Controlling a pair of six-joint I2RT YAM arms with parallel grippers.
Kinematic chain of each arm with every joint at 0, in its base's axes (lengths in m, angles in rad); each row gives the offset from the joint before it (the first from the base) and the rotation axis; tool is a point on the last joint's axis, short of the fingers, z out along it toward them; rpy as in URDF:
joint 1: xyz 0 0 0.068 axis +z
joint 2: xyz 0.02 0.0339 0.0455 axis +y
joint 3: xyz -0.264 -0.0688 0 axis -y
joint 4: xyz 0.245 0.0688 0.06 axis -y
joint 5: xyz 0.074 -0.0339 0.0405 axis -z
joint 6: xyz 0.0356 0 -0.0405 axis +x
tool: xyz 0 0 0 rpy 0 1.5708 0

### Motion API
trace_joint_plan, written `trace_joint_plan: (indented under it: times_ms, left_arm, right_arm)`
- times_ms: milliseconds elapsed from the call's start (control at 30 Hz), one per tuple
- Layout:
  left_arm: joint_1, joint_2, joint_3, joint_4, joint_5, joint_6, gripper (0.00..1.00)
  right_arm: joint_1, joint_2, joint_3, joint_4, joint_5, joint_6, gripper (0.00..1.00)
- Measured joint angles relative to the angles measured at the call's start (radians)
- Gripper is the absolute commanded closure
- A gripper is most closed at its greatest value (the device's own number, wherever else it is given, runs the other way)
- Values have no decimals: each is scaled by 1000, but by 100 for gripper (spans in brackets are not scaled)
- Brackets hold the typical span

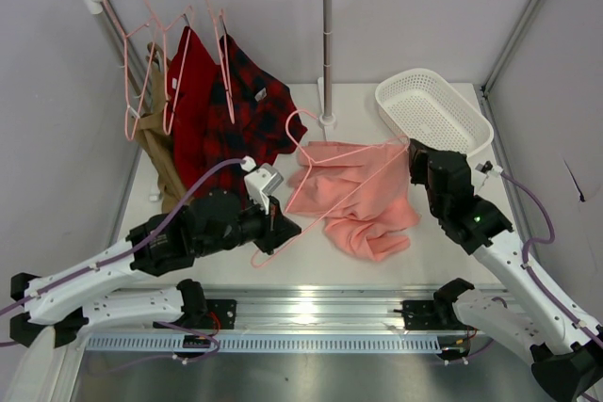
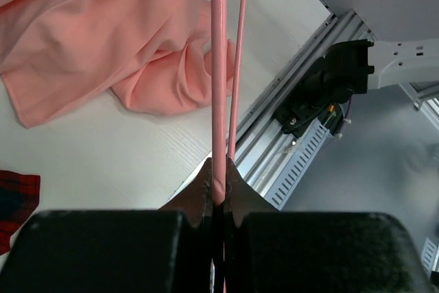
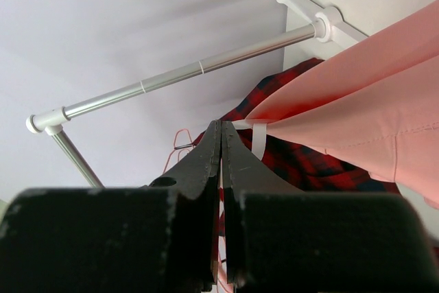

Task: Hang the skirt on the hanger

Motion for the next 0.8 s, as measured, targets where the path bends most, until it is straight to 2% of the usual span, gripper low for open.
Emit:
trace_joint_plan:
  times_ms: [367, 800]
  left_arm:
    - [-17, 71, 0, 8, 24, 1, 100]
    - [-21, 101, 36, 9, -50, -2, 100]
  right_arm:
    - [-6, 0, 0, -4, 3, -4, 100]
    - [-6, -1, 0, -1, -6, -4, 100]
